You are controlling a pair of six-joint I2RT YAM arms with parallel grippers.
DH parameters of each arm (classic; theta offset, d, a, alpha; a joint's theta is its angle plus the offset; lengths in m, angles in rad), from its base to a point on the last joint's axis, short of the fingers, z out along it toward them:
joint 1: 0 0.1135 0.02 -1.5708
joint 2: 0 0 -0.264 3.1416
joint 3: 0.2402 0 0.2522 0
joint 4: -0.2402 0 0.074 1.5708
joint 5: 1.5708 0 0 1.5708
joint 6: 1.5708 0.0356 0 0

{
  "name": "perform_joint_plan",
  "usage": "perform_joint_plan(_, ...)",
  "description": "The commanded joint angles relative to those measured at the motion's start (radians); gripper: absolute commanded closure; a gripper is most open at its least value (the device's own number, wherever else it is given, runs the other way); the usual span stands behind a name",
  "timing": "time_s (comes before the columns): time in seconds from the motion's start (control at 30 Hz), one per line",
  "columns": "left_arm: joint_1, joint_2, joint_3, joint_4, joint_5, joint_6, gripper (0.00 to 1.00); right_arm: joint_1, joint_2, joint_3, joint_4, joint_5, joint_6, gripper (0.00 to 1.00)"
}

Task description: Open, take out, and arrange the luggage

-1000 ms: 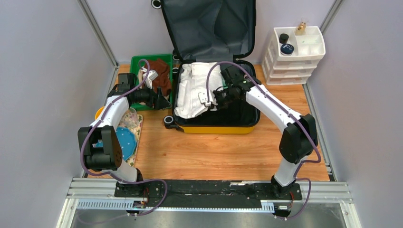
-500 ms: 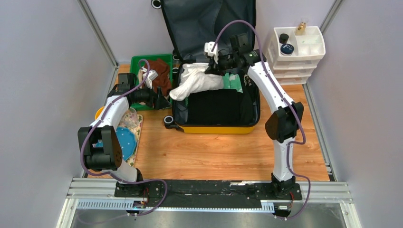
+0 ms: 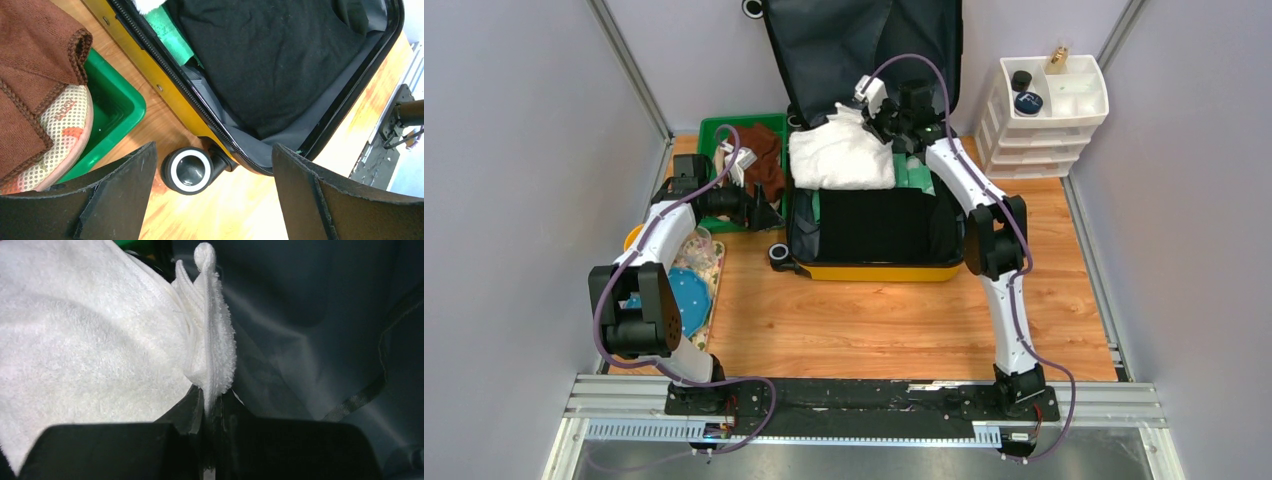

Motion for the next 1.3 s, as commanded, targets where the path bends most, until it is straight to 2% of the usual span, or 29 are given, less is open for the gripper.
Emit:
perform_joint_plan(0.0,0.011,-0.008,0.014,0.025,0.001,0.008,0.08,-0.004,0.036,0.030,0.213,0.130,0.084,0.88)
perform_joint_plan(0.03,0.011,-0.005,0.017,0.028,0.001,0.007,0.08,-0.004,0.047,0.032,0.206,0.118,0.086,0.78)
perform_joint_plan(0.07,0.013,-0.003,0.025,0.028,-0.002,0.005,0.08,-0.004,0.045,0.033,0.200,0.118,0.086,0.61)
perform_joint_plan(0.17,0.014,0.004,0.035,0.029,0.000,0.007,0.08,-0.001,0.006,0.003,0.166,0.119,0.077,0.46)
perform_joint_plan(0.27,0.014,0.007,0.035,0.037,0.001,0.000,0.08,-0.004,-0.082,-0.068,0.154,0.124,0.043,0.41)
perform_joint_plan(0.4,0.014,0.015,0.035,0.063,0.012,-0.023,0.08,-0.009,-0.183,-0.151,0.111,0.107,-0.032,0.41)
perform_joint_plan(0.5,0.014,0.023,0.040,0.083,0.017,-0.038,0.08,-0.003,-0.250,-0.230,0.034,0.008,-0.121,0.45)
perform_joint_plan(0.63,0.014,0.032,0.049,0.094,0.026,-0.052,0.08,0.037,-0.275,-0.273,-0.071,-0.035,-0.204,0.46)
perform_joint_plan(0.73,0.014,0.030,0.049,0.095,0.027,-0.056,0.08,0.068,-0.271,-0.269,-0.150,-0.088,-0.245,0.47)
perform_joint_plan(1.1,0.014,0.006,0.043,0.071,0.018,-0.030,0.08,0.155,-0.143,-0.261,-0.144,0.017,-0.319,0.50)
perform_joint_plan(1.23,0.014,-0.002,0.040,0.061,0.017,-0.020,0.08,0.157,-0.119,-0.261,-0.155,0.023,-0.333,0.47)
perform_joint_plan(1.27,0.014,-0.003,0.034,0.061,0.017,-0.016,0.08,0.160,-0.116,-0.261,-0.161,0.023,-0.339,0.43)
